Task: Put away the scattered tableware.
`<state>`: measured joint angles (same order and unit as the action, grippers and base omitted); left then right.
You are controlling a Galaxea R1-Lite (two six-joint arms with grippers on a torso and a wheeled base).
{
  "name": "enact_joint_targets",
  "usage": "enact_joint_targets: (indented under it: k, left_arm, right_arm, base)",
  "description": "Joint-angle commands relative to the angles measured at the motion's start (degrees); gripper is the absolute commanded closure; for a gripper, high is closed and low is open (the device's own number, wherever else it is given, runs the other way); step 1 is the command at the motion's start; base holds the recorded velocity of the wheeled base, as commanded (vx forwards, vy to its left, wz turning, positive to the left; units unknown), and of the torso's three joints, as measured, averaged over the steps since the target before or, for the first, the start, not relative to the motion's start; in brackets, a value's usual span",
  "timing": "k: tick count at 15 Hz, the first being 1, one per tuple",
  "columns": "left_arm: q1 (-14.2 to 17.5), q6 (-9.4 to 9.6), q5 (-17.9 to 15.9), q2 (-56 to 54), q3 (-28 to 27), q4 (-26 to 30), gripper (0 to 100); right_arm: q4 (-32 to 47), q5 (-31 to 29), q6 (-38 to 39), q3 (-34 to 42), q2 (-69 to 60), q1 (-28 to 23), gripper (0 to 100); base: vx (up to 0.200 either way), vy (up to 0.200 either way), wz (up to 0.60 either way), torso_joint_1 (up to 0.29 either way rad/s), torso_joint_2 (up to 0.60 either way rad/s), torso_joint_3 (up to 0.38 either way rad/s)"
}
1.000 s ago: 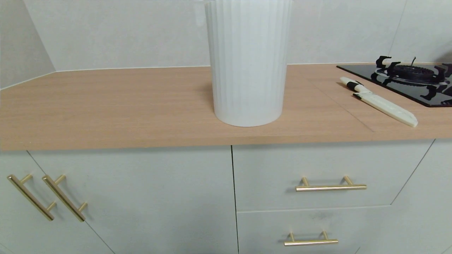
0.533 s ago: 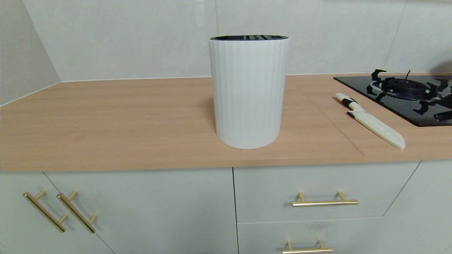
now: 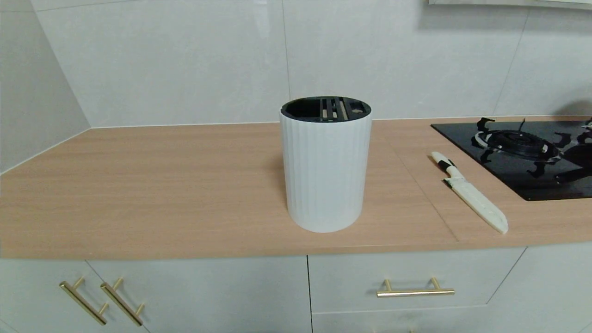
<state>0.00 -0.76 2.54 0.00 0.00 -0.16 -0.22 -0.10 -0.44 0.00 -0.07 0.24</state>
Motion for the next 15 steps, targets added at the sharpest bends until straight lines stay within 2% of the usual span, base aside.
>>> enact_joint_targets:
  k: [1,15]
  left_arm:
    - [0.0,-0.04,0.0,0.0,0.0,0.0,0]
    - [0.0,-0.04,0.0,0.0,0.0,0.0,0]
  right_arm:
    - [0.0,0.0,0.0,0.0,0.1,0.0,0]
    - [0.0,0.0,0.0,0.0,0.1,0.0,0]
  base:
    - [0.0,0.0,0.0,0.173,-0.48,-0.315]
    - [0.0,0.0,0.0,0.215,-0.52,-0.308]
